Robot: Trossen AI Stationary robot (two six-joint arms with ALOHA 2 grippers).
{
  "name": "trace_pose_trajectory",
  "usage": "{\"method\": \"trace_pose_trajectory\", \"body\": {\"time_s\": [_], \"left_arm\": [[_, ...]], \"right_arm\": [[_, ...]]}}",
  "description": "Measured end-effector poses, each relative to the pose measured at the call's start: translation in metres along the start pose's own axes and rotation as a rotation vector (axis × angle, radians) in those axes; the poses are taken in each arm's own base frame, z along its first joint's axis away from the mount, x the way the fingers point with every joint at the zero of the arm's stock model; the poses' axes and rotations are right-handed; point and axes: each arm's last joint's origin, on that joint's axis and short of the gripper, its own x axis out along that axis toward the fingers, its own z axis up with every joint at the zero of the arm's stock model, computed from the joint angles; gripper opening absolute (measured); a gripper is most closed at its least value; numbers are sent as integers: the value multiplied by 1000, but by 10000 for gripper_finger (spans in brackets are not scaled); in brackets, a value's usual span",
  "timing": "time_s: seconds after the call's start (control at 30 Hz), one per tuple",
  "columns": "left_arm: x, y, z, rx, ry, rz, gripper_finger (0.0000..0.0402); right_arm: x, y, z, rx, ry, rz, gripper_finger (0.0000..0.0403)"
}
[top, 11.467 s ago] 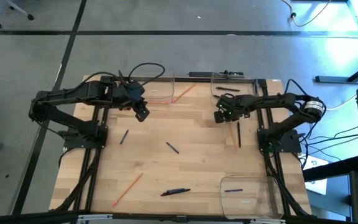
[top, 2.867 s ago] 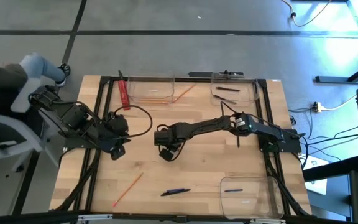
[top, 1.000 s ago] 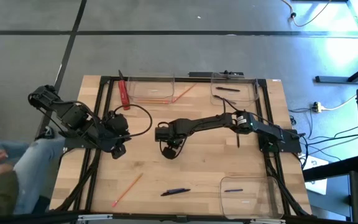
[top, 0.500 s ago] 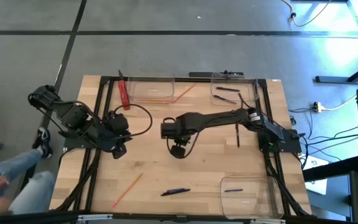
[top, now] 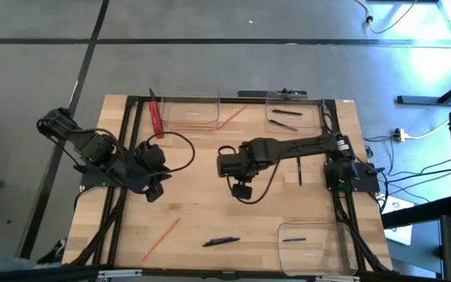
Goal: Sort crayons/erasers/pens/pencils in bins
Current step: Put the blue crayon into the bottom transparent bin
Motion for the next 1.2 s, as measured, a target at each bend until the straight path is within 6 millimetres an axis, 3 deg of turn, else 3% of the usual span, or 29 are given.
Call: {"method": "trace_pose_trajectory", "body": {"time_s": [0.37, 0.7, 0.93, 1.2], "left_arm": [[15, -12, -2, 32, 35, 35, 96], [14, -17, -2, 25, 19, 1, 96], [14, -21, 1, 29, -11, -42, 96], [12, -25, 1, 45, -32, -75, 96]], "right_arm": [[-25, 16, -32, -56, 122, 0, 28], [-67, 38, -63, -85, 38, 64, 28], [-86, 39, -86, -83, 7, 80, 28], [-93, 36, -134, -40, 82, 125, 28]]}}
